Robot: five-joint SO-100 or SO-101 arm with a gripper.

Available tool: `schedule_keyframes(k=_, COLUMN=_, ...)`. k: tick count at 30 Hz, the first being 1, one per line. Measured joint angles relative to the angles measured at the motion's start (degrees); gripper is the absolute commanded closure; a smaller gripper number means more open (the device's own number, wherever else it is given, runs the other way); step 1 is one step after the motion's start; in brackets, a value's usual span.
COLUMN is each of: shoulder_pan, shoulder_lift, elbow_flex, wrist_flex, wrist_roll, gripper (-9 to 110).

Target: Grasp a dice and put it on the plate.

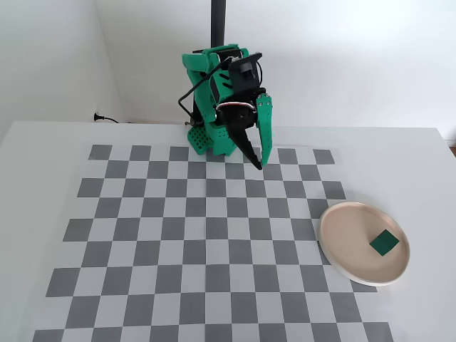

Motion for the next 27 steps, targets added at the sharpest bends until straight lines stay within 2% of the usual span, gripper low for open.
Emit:
schedule_keyframes(k=10, shoulder_pan=11.2, shoulder_lift=6.7, elbow_flex=16.3, wrist_flex=-5.3, wrist_roll=11.0, gripper=106)
schedule_keyframes(k=15, shoulder_pan=15.3, shoulder_lift=6.7, elbow_flex=22.9, wrist_flex=-9.5, wrist_roll=28.5, gripper=106)
schedule_keyframes(k=17, shoulder_pan=17.4, shoulder_lift=6.7, elbow_flex=25.4, wrist_flex=-9.8, wrist_roll=32.5, gripper=106)
schedule_keyframes(k=20, shoulder_pan=18.1, shoulder_lift=6.7, elbow_flex=26.6, wrist_flex=-8.3, wrist_roll=38.9, gripper=106)
schedule_keyframes(k=27, shoulder_pan=21.4, shoulder_lift=6.7, elbow_flex=26.6, wrist_flex=-4.0, wrist_roll=64.5, gripper=106)
